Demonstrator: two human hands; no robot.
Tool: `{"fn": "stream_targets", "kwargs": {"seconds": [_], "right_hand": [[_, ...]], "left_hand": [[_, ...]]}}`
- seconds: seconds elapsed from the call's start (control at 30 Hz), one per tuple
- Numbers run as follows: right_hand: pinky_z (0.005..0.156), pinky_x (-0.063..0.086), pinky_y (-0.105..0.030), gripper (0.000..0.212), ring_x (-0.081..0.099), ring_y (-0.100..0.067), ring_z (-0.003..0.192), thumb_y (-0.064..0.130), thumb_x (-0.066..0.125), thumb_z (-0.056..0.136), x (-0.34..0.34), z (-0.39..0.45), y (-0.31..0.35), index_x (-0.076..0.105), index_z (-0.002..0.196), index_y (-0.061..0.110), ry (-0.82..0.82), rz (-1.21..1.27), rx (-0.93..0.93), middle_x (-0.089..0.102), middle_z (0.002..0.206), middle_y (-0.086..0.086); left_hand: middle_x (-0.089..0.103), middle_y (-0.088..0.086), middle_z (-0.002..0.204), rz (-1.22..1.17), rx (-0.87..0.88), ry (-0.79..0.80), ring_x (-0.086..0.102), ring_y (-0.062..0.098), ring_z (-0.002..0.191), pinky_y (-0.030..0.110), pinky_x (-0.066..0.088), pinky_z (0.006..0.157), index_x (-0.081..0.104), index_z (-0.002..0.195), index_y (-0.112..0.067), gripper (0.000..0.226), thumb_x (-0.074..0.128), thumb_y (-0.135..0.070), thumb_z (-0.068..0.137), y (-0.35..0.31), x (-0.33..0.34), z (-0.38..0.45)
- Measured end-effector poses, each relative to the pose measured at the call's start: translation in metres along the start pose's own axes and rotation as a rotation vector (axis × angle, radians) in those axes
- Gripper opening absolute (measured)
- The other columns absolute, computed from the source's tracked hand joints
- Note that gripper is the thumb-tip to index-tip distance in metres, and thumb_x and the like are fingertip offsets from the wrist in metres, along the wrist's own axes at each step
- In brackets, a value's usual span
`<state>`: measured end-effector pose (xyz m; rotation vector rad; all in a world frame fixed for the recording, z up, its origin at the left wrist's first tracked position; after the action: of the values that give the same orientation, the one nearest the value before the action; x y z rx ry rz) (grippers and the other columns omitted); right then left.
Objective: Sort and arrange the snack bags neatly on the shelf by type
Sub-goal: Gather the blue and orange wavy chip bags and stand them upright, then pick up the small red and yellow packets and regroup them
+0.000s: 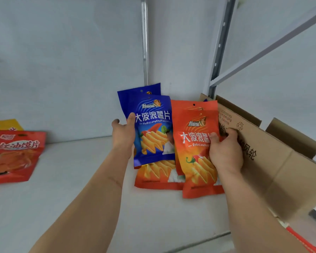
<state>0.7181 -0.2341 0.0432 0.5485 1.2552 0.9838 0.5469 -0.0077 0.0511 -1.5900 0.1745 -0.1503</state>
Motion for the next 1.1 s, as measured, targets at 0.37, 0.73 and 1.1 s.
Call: {"fn": "stream_targets", "kwargs": {"seconds": [0.37,0.73,1.1], "right_hand": [[0.093,0.042,-0.041,0.019,0.058,-0.024,0.109,0.029,0.055,0.095,0.008,-0.096,0.062,0.065,0.106,0.017,-0.017,-0.197,-0.828,0.065,0.117,-0.001],[0.073,0.044,-0.041,0.014,0.062,-0.034,0.088,0.024,0.06,0.09,0.085,-0.215,0.118,0.067,0.098,0.015,0.348,-0.2,-1.077,0.07,0.095,-0.005],[0.082,0.043,-0.037,0.027,0.057,-0.026,0.103,0.031,0.043,0.1,0.149,-0.319,0.198,0.06,0.117,0.019,0.555,-0.16,-1.073,0.065,0.115,0.0]], "left_hand": [[0.065,0.003,0.128,1.107,0.626,-0.157,0.059,0.028,0.115,0.039,0.046,0.09,0.064,0.127,-0.018,0.036,0.048,-0.037,0.102,0.012,-0.086,-0.089],[0.071,0.002,0.078,1.415,0.792,-0.258,0.067,0.028,0.067,0.035,0.051,0.056,0.073,0.083,-0.016,0.032,0.047,-0.033,0.089,0.022,-0.209,-0.122],[0.073,-0.001,0.092,1.258,0.672,-0.441,0.069,0.027,0.085,0.038,0.053,0.068,0.074,0.097,-0.017,0.015,0.065,-0.029,0.092,0.02,-0.361,-0.101]]}}
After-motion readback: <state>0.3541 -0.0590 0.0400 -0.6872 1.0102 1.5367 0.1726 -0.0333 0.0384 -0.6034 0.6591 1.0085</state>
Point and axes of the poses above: each hand's wrist, its own z-axis towards the middle knuckle, its own x-axis out of the palm, y = z × x, the point moved 3 cm from there along z, towards the middle knuckle
